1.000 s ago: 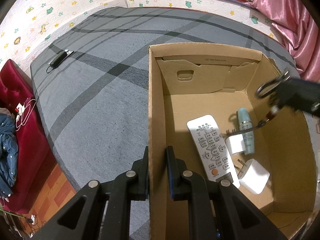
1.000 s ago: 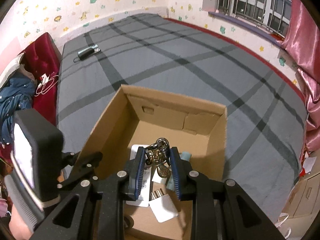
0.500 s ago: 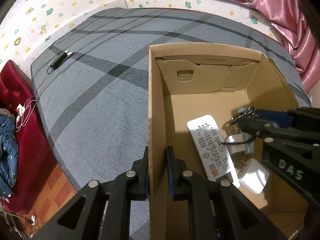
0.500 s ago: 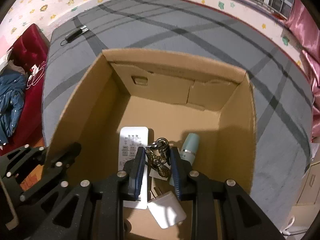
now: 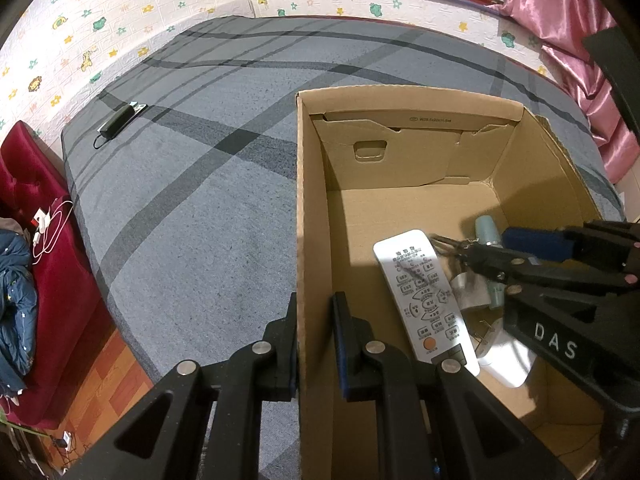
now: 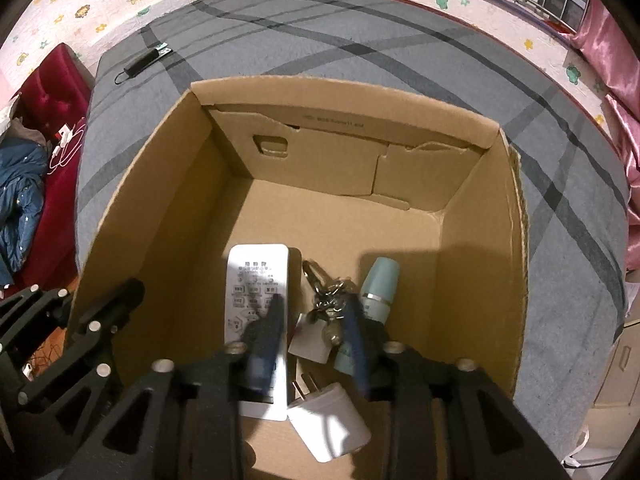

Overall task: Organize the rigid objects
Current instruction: 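Lower the keyring into the box and open the right gripper, then move the right gripper back toward the blue key fob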

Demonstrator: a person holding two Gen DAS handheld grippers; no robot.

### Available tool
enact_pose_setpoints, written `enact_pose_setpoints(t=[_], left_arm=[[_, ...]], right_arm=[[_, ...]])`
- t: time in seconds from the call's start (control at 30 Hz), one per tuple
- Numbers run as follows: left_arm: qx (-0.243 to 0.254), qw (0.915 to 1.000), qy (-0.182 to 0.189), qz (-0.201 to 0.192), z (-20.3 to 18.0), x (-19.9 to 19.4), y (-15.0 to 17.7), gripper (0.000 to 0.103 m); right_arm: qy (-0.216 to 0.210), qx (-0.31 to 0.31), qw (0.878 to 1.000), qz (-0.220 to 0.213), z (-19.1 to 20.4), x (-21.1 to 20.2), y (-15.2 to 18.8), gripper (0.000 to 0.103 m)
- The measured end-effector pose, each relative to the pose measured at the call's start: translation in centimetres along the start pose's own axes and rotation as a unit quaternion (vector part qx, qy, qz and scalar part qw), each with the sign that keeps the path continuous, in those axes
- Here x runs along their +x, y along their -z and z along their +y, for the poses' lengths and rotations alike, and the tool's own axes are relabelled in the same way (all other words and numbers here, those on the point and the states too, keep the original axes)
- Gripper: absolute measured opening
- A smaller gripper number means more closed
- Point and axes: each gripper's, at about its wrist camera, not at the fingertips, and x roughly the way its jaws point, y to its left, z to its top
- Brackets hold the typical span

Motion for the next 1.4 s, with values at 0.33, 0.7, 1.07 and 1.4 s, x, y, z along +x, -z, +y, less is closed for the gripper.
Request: enact_pose_setpoints(t=[0.33,0.7,1.07,1.4], left_arm=[[0.002,1.0,-0.004,-0.001,-0.2,0.0,0.0,0.015],[0.003,1.0,-0.006,-0.001,-0.2,0.0,0.1,0.015],[0.003,1.0,-0.007,-0.001,-0.2,0.0,0.1,0.015],[0.003,1.0,-0.008,-0.001,-0.1,0.0,0.1,0.015]], right_arm=[[0.005,-0.001,1.0,-0.028,0.2,-1.9,-0.1,0.079],[0.011,0.001,0.998,-0.066,-0.3,-4.5,0.0,0.103],[0.012,0.019,0.995,-0.098,-2.6,-8.0,0.2,0.103],[0.037,0.039,0.993,-0.108,-6.3,-9.6,1.4,0.103]])
